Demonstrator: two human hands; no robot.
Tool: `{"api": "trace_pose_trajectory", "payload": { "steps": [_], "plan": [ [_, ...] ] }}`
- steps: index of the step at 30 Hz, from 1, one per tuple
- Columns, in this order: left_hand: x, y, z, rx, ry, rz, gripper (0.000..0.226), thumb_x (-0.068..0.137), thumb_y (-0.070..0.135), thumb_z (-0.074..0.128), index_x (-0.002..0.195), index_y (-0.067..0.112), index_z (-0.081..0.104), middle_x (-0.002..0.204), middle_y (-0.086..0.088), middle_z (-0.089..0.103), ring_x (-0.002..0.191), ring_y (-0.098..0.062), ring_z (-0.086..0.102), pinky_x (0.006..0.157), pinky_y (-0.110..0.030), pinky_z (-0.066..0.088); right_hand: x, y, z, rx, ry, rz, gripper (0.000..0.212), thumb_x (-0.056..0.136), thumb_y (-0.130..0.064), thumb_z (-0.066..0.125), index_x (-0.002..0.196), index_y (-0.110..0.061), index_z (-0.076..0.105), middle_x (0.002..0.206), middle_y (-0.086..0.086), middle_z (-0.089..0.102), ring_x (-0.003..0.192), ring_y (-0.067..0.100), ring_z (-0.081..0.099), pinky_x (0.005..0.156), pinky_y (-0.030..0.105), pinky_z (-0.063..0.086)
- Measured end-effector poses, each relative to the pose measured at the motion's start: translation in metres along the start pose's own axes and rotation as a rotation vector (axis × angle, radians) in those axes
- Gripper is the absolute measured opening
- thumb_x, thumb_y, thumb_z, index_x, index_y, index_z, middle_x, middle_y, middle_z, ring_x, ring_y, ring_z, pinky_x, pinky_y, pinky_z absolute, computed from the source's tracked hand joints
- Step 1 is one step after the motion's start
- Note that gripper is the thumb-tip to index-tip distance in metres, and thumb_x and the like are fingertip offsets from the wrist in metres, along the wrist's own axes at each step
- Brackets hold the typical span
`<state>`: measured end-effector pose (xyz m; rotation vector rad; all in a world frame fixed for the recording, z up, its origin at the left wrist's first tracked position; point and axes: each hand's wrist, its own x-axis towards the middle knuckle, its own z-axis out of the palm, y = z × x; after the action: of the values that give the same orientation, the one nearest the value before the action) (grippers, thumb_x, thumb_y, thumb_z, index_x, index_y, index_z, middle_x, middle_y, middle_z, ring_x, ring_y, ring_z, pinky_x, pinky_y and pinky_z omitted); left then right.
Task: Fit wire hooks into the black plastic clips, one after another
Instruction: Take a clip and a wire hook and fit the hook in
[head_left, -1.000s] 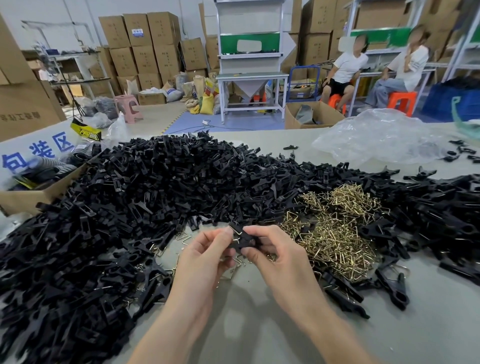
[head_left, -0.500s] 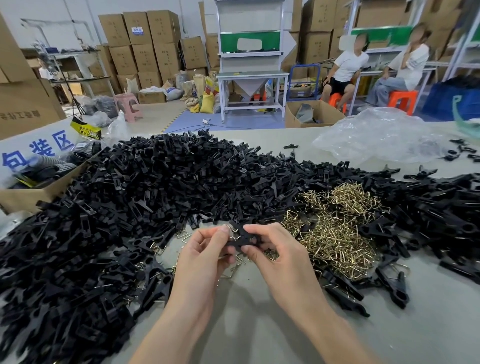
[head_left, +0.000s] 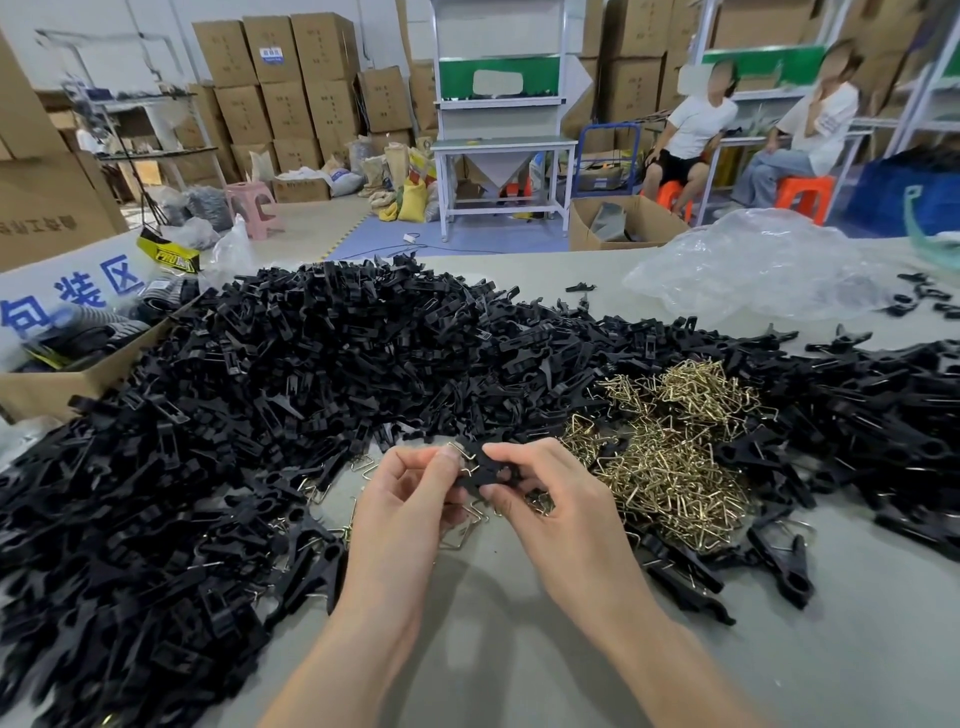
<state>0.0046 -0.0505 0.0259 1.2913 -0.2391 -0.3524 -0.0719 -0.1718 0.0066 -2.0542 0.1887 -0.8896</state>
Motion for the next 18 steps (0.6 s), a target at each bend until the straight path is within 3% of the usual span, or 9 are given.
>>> {"api": "trace_pose_trajectory", "payload": {
  "steps": [7,12,15,18],
  "plan": [
    [-0.002,0.001,0.001,0.086,-0.066,-0.062,0.008,0.097,0.021,0.063,0.091,0.015,0.066,0.078,-0.001,0.069,0.068,-0.011,0.063,0.067,-0.03,0.051,-0.001,0.001,-0.001,-0.028,-0.015,-0.008,0.037,0.088,-0.01,0.077,0.119,-0.029,0.07,0.107,-0.021,0.061,0.098,-0.005,0.062,0.085,0.006,0.044],
    [-0.005,-0.01,0.001,0.569,-0.073,0.167,0.032,0.106,0.026,0.04,0.085,0.022,0.064,0.073,0.004,0.069,0.067,-0.011,0.063,0.064,-0.034,0.051,-0.002,-0.001,-0.001,-0.033,-0.062,-0.005,0.032,0.088,-0.015,0.078,0.118,-0.024,0.07,0.102,-0.02,0.061,0.096,-0.004,0.06,0.083,0.006,0.043],
    [-0.005,-0.007,0.002,0.415,-0.139,0.062,0.042,0.104,0.032,0.037,0.085,0.019,0.072,0.078,-0.011,0.069,0.063,-0.013,0.062,0.055,-0.034,0.05,-0.003,-0.005,-0.002,-0.004,-0.041,0.016,0.028,0.084,-0.025,0.081,0.109,-0.029,0.07,0.101,-0.019,0.062,0.096,-0.002,0.06,0.082,0.006,0.042],
    [-0.006,-0.001,0.003,0.171,-0.276,-0.129,0.058,0.093,0.063,0.041,0.088,0.016,0.076,0.08,-0.02,0.066,0.063,-0.02,0.057,0.05,-0.033,0.044,-0.003,-0.009,-0.001,0.036,-0.063,0.028,0.024,0.079,-0.038,0.082,0.101,-0.035,0.072,0.101,-0.018,0.059,0.098,0.001,0.06,0.082,0.01,0.042]
  ]
}}
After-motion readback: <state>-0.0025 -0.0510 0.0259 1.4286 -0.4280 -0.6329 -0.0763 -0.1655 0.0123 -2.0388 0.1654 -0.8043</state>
